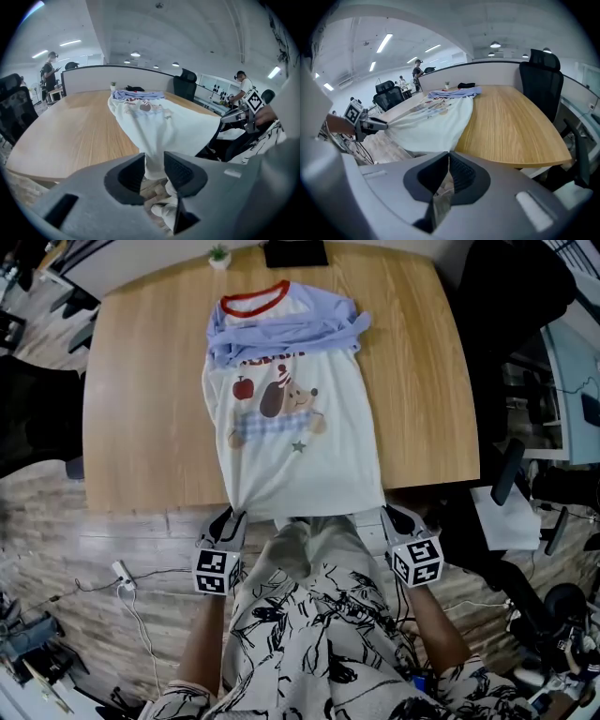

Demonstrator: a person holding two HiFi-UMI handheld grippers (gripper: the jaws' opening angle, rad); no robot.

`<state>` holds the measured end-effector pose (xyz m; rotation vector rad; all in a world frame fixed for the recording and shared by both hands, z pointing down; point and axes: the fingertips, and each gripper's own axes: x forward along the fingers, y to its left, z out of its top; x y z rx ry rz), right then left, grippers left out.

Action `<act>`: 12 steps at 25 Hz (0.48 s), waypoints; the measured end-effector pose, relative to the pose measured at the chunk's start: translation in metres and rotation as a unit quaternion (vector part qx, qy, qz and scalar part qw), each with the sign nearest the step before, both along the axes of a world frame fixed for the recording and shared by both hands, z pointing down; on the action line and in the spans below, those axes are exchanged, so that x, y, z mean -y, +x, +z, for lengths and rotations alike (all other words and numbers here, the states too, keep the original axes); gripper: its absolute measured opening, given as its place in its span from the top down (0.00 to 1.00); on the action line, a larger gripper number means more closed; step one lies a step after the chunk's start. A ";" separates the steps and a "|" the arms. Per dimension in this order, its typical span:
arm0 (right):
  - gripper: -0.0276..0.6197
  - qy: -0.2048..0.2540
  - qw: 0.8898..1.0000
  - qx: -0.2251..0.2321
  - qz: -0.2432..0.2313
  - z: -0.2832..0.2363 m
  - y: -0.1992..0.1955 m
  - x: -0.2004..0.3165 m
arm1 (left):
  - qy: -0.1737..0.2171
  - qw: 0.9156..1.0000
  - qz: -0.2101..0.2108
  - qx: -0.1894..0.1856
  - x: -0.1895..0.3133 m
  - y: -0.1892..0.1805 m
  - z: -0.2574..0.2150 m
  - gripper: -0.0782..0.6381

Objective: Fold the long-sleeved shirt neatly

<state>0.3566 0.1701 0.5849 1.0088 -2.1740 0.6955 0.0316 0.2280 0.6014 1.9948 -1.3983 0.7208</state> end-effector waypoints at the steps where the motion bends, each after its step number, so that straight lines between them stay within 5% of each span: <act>1: 0.93 0.005 1.000 0.000 0.004 -0.002 0.002 0.003 | -0.002 1.000 0.008 -0.004 -0.006 0.001 0.002 0.68; 3: 0.93 0.011 1.000 0.001 0.007 -0.006 0.005 0.008 | -0.017 0.999 0.029 0.003 -0.022 0.000 0.010 0.57; 6: 0.93 0.019 1.000 -0.007 0.003 -0.013 0.005 0.011 | -0.045 0.998 0.050 0.018 -0.042 -0.004 0.031 0.54; 12: 0.92 0.027 0.999 -0.019 -0.010 -0.017 0.000 0.007 | -0.015 0.998 0.061 0.021 -0.016 -0.004 0.050 0.63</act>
